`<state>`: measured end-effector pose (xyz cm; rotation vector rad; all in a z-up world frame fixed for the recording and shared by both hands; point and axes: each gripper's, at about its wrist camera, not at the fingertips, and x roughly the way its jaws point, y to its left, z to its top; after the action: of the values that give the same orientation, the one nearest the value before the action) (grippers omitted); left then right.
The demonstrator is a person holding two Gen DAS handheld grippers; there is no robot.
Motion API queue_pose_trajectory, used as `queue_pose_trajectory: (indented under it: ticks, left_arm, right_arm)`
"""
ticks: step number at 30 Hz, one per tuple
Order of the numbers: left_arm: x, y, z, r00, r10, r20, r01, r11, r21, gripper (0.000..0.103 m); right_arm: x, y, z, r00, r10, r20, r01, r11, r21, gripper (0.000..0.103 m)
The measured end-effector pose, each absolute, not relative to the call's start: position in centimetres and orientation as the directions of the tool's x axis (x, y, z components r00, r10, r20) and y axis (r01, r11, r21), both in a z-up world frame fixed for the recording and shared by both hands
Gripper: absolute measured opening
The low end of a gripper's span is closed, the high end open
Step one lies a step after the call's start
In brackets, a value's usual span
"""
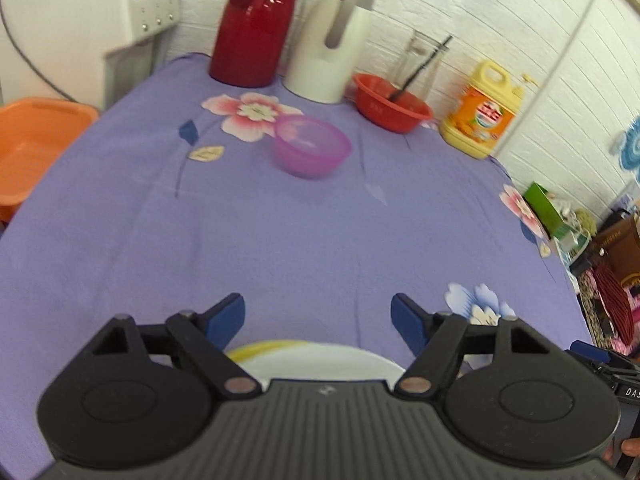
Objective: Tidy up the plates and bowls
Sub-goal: 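Move the left tool toward the pink plastic bowl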
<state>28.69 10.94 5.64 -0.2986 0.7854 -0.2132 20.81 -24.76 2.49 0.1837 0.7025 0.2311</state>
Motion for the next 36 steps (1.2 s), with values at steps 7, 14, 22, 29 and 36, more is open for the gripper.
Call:
queue_pose_trajectory:
  ticks: [7,14,22,29,36]
  left_arm:
    - [33.3,12.4,5.5,0.710,-0.251,-0.658,0.033,0.945,-0.324,0.074]
    - [37.9,13.2,4.1,0.695,-0.257,-0.671,0.025,0.942,-0.335,0.074]
    - [43.5,13.7,3.2,0.678,-0.236,-0.696,0.006,0.949,-0.315,0.074]
    - [50.2,13.8,4.2,0.695,-0.227,-0.682,-0.009,0.946,-0.324,0.074]
    - [53.5,12.4,2.2,0.666,-0.213,-0.715,0.005,0.960,-0.281,0.074]
  right_arm:
    - [26.7,-19.5,3.4,0.695,0.305,-0.651,-0.250,0.952,0.180,0.103]
    - [31.7,-14.6,2.9,0.626,0.372,-0.686,-0.352,0.919,0.176,0.103]
    - [37.6,-11.1,3.3,0.620,0.386,-0.683,-0.402,0.904,0.147,0.103]
    - [43.9,-8.9,4.1,0.668,0.374,-0.643,-0.393,0.911,0.122,0.103]
    - [48.2,-7.8,1.8,0.646,0.342,-0.683,-0.383,0.918,0.098,0.103]
